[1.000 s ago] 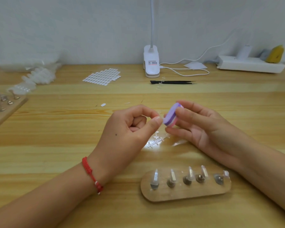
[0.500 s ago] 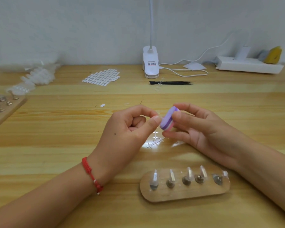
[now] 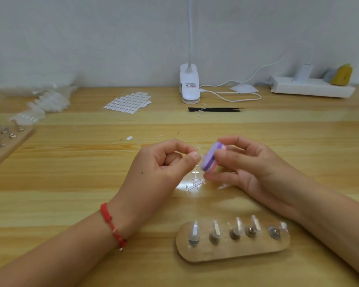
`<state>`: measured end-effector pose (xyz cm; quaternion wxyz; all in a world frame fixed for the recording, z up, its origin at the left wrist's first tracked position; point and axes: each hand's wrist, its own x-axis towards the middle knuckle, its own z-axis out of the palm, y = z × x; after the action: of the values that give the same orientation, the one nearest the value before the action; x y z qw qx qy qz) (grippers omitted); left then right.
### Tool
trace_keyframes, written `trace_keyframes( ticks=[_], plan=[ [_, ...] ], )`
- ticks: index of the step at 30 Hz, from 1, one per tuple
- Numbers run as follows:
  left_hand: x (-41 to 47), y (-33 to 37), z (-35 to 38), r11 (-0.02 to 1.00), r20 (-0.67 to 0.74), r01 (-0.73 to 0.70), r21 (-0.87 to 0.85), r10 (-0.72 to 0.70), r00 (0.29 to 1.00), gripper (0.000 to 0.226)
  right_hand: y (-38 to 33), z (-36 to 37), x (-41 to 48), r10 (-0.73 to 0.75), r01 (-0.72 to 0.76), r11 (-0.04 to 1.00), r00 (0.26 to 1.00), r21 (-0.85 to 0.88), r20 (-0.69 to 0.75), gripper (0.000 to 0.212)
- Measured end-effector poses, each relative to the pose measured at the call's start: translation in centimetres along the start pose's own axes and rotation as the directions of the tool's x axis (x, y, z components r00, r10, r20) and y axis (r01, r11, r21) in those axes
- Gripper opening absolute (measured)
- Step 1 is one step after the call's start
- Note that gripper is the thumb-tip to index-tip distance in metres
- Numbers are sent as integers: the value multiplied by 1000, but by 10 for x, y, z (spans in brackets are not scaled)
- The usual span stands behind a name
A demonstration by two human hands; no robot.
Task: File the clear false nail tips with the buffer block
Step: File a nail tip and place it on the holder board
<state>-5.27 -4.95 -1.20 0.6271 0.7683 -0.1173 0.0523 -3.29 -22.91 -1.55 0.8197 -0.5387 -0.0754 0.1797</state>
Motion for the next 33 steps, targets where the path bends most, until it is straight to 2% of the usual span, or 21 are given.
trace_keyframes(
  ticks=[2,3,7,11,13,15,17,18,19,21,22,24,26,29,31,33],
  plan=[
    [1,1,0,1000,-7,-8,13,8,1000,14,2,3,-2,9,3,989,997,-146,83,21],
    [1,1,0,1000,-3,-7,15,7,1000,14,2,4,-2,13,4,987,995,-163,101,19],
    [2,1,-2,1000,8,19,-3,-19,1000,14,-1,-1,0,6,-5,1000,1000,-16,27,13],
    [2,-1,-3,1000,50,5,1,-5,999,14,2,1,0,5,-4,999,1000,-45,26,18],
    [2,0,-4,999,108,4,32,-7,994,15,1,0,2,15,-15,999,1000,50,-5,20],
    [1,0,-7,997,153,-7,77,-5,988,16,-2,-4,3,40,-27,976,998,214,-56,23],
    [-2,3,-9,996,173,8,86,-23,985,17,-8,-8,3,30,7,947,993,321,-111,22],
    [-2,4,-8,998,167,62,27,-66,984,17,-10,-9,3,-3,36,962,993,269,-121,19],
    [-2,6,-6,984,163,158,-85,-143,976,14,-12,-9,2,-47,66,988,990,141,-133,15],
    [0,11,-1,903,186,314,-294,-268,945,8,-12,-5,-2,-180,143,963,972,-229,-153,34],
    [1,11,1,887,188,326,-326,-277,942,10,-10,-3,-5,-236,175,916,963,-361,-131,40],
    [0,10,4,898,167,298,-325,-256,952,12,-5,3,-8,-310,239,826,949,-510,-58,29],
    [-2,7,4,915,144,263,-307,-228,963,17,-1,7,-12,-405,338,707,914,-621,37,13],
    [-4,4,4,929,119,231,-289,-205,972,29,3,10,-15,-564,468,549,819,-693,106,18],
    [-4,2,4,929,100,217,-300,-195,976,36,1,10,-14,-634,502,452,762,-737,131,12],
    [-4,2,5,930,99,205,-304,-184,978,36,0,8,-12,-656,505,411,742,-759,138,11]
  ],
)
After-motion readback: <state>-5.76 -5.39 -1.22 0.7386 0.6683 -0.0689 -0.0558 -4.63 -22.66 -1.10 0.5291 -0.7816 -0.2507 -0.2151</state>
